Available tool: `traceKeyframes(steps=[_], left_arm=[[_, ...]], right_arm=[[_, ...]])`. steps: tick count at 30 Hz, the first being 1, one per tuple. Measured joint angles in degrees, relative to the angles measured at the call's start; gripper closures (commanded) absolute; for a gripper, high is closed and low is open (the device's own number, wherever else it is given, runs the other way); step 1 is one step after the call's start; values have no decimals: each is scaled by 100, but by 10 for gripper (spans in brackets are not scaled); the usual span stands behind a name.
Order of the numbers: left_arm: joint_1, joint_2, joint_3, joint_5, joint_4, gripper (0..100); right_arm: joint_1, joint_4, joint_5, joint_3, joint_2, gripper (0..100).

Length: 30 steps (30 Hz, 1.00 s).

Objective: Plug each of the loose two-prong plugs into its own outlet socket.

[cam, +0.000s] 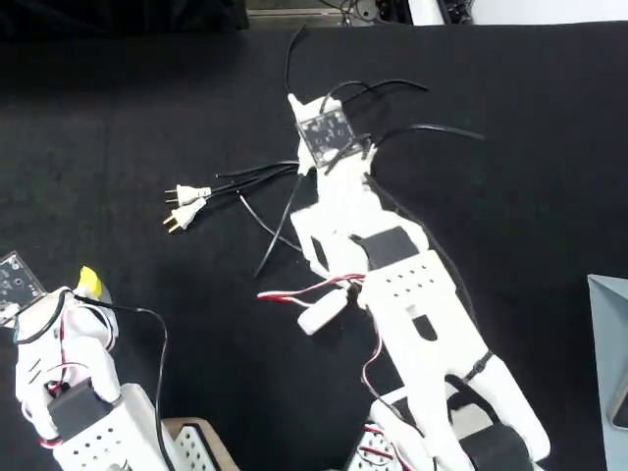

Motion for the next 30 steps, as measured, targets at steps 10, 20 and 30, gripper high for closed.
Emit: traceKeyframes(steps=[10, 20, 30], left_arm=[[0, 0, 0, 0, 0, 791], [0, 0, 0, 0, 0, 789], [0, 0, 0, 0, 0, 790]], right_arm=[[-62, 738, 765, 510, 35, 802], [-923, -774, 879, 536, 229, 803], [-1802, -1793, -1178, -1011, 2224, 804]])
